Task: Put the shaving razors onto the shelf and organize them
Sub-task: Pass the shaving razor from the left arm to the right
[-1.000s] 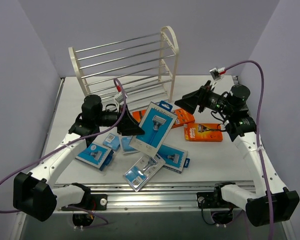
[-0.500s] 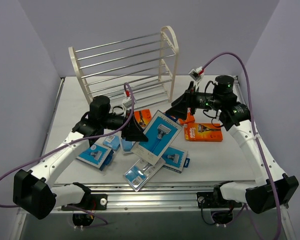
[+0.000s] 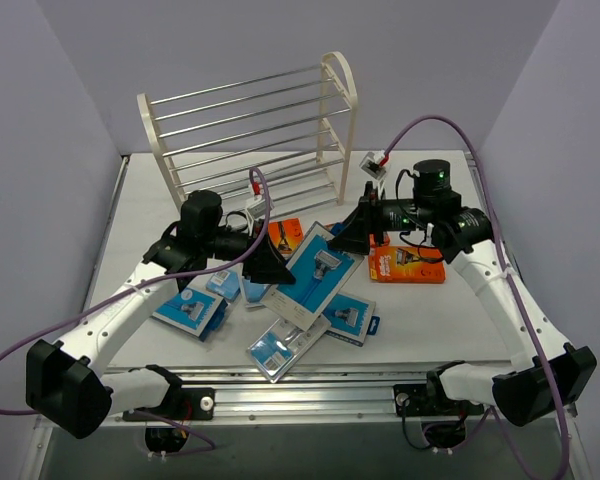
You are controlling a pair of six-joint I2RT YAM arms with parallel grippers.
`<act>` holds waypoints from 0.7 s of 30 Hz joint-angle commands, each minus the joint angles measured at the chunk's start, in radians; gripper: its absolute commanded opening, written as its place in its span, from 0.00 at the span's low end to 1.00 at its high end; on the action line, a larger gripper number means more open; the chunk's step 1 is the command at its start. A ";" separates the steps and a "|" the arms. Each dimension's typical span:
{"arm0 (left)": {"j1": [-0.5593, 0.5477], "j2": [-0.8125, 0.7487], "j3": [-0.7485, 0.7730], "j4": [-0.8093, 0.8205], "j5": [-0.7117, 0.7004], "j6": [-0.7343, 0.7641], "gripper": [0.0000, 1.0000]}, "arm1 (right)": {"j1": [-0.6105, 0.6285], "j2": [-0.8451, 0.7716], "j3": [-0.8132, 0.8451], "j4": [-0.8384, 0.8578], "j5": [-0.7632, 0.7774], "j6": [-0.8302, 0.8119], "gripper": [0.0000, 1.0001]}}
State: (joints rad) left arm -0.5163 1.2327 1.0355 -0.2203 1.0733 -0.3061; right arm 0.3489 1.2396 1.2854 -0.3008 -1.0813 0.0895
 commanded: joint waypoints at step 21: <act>0.012 -0.044 0.101 -0.171 -0.136 0.183 0.02 | 0.084 -0.006 -0.009 -0.087 -0.081 -0.116 0.00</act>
State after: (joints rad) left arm -0.5175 1.2133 1.0748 -0.3656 1.0481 -0.1707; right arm 0.4103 1.2427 1.2835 -0.3637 -1.1000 -0.0093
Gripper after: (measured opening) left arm 0.451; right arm 0.347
